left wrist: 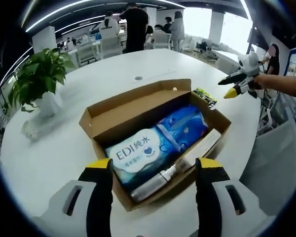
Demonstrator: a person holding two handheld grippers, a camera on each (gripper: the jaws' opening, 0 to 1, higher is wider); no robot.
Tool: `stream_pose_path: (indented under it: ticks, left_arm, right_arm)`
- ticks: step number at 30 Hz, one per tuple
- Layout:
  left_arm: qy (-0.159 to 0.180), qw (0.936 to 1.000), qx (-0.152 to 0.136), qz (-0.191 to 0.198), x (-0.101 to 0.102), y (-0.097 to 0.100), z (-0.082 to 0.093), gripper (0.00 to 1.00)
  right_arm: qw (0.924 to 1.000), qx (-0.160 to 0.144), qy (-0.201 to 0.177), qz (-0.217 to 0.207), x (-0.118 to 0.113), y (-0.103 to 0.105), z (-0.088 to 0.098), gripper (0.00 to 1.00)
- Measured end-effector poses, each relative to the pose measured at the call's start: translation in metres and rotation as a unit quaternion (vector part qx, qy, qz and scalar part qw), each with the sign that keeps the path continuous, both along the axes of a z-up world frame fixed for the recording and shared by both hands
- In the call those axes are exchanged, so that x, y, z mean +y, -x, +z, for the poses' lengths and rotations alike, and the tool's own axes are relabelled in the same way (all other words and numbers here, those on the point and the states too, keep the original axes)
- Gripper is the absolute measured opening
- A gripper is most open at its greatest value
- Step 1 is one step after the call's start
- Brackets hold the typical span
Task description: Operate the shoe box by opening the lid, removing the specified soft item, and placing it in the target area until the item is outside and the box remains undamaged.
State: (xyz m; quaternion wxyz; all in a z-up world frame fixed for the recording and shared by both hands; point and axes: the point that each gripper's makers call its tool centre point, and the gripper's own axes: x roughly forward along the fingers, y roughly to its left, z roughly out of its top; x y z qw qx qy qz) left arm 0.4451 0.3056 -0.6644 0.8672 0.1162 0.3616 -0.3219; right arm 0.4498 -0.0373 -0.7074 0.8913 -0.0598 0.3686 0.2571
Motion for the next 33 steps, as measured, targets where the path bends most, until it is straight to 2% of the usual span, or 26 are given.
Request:
stream_pose_path:
  ticks: [6,19,27,33]
  left_arm:
    - [-0.003,1.0,-0.004,-0.008,0.002,0.003,0.002,0.72]
    - [-0.021,0.9989,-0.012,-0.041,0.01,0.013,0.007,0.85]
    - [-0.029,0.9983,-0.014,-0.049,0.014,0.02,0.007,0.9]
    - [-0.036,0.9977,-0.022,-0.053,0.023,0.021,0.011,0.93]
  right_arm:
    - [0.9997,-0.011,0.004,0.023,0.013,0.014,0.01,0.76]
    - [0.9952,-0.03,0.021,0.09,0.046,0.038,0.028,0.99]
    - [0.9941,-0.03,0.025,0.102,0.057,0.042,0.032,1.0]
    - [0.991,-0.032,0.027,0.127,0.077,0.047,0.038,1.0]
